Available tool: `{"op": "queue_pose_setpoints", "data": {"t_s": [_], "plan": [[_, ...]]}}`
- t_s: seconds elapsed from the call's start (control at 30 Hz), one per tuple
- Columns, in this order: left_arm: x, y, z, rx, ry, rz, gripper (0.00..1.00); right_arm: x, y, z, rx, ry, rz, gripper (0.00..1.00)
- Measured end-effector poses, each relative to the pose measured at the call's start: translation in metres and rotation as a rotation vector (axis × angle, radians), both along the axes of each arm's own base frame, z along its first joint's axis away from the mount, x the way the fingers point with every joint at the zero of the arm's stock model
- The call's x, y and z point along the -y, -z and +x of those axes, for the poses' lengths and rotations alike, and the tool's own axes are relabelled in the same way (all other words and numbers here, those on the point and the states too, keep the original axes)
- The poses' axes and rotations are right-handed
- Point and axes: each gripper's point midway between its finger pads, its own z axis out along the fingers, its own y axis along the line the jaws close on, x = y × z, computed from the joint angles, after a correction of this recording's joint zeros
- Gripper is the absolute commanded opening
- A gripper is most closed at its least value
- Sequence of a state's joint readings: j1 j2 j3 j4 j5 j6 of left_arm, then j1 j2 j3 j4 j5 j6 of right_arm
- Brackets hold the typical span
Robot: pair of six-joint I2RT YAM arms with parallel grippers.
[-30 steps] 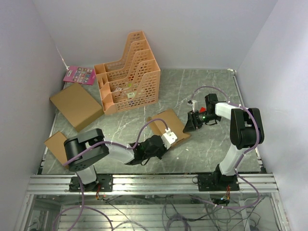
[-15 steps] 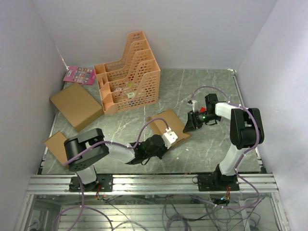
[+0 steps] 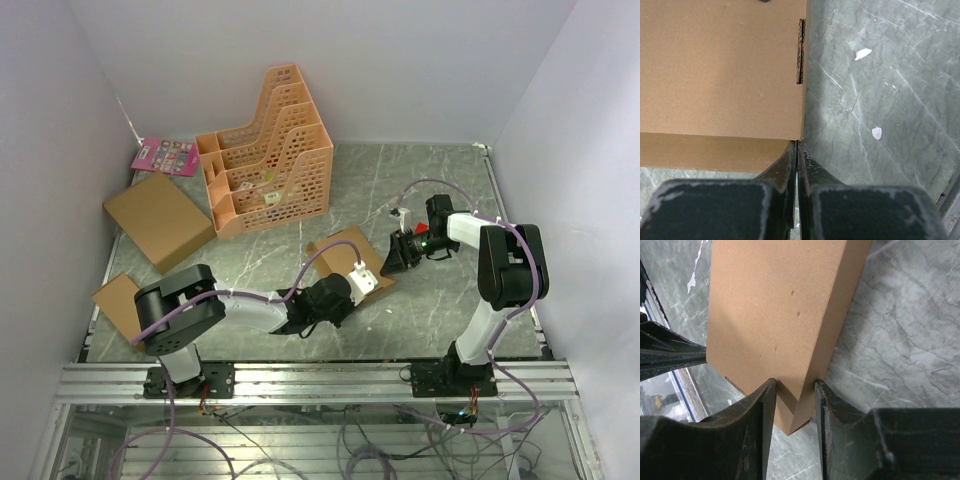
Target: Fold the paper box
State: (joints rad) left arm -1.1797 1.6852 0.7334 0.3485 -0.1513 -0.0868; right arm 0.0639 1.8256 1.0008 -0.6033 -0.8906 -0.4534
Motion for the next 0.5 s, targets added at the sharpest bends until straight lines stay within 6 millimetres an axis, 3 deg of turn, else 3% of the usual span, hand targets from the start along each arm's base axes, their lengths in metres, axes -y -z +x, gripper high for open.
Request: {"op": "queue_pose_setpoints", "data": {"t_s": [0.23, 0.5], "plan": [[-0.0002, 0.0000, 0.0000, -0.004, 0.000, 0.009, 0.11, 0.0001, -0.0001, 0.0002, 0.000, 0.000, -0.001, 0.36], [-0.0014, -0.0045, 0.0008, -0.010, -0.008, 0.000, 0.22, 0.0000, 0.0000, 0.0002, 0.000, 0.000, -0.001, 0.36]]}}
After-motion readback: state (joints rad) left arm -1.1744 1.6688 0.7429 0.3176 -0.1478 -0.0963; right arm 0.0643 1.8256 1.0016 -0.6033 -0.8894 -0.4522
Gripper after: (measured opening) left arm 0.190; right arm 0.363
